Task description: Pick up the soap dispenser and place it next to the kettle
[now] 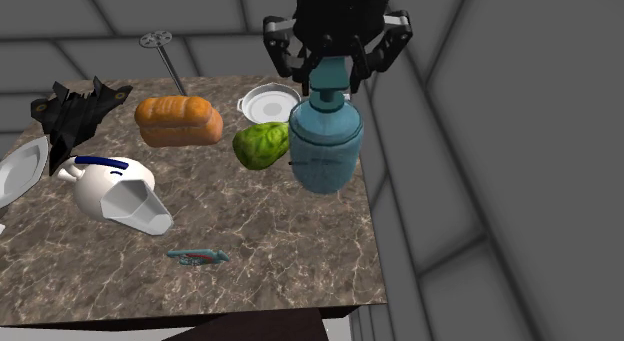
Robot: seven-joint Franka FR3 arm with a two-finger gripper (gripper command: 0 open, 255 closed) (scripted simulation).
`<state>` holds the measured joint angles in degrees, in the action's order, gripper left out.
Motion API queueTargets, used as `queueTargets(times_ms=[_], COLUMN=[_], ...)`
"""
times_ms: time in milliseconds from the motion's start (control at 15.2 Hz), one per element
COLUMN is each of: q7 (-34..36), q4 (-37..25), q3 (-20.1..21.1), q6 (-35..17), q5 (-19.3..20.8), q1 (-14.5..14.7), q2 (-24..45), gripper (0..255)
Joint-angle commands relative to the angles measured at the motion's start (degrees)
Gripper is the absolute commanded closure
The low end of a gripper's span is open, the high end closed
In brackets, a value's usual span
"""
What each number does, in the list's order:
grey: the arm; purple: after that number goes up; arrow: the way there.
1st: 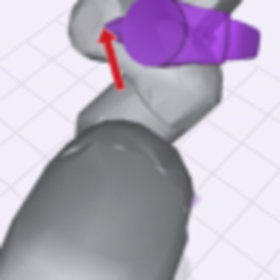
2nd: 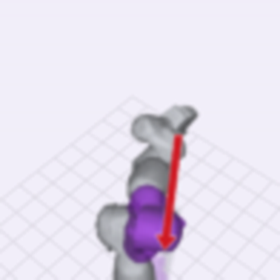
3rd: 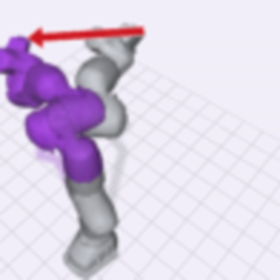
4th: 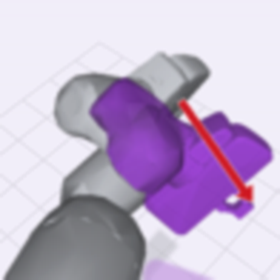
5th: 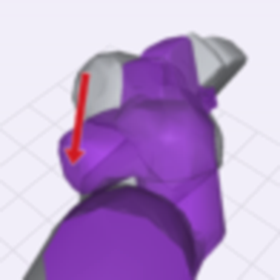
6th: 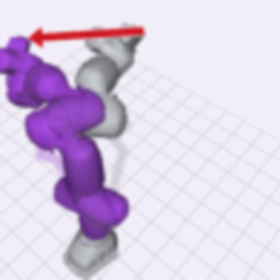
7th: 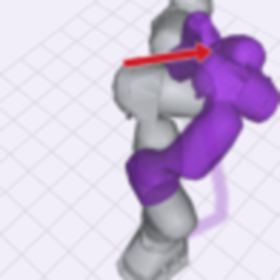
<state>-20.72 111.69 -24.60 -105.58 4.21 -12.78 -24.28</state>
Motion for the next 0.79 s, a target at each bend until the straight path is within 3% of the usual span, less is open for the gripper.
queueTargets(times_ms=[0, 726], q7=[0.0, -0.4], q4=[-2.1, -13.9], q3=[0.0, -0.3], q6=[1.5, 10.0], q5=[-0.2, -1.6], q1=[0.2, 0.9], q2=[0.6, 4.1], gripper=[255, 255])
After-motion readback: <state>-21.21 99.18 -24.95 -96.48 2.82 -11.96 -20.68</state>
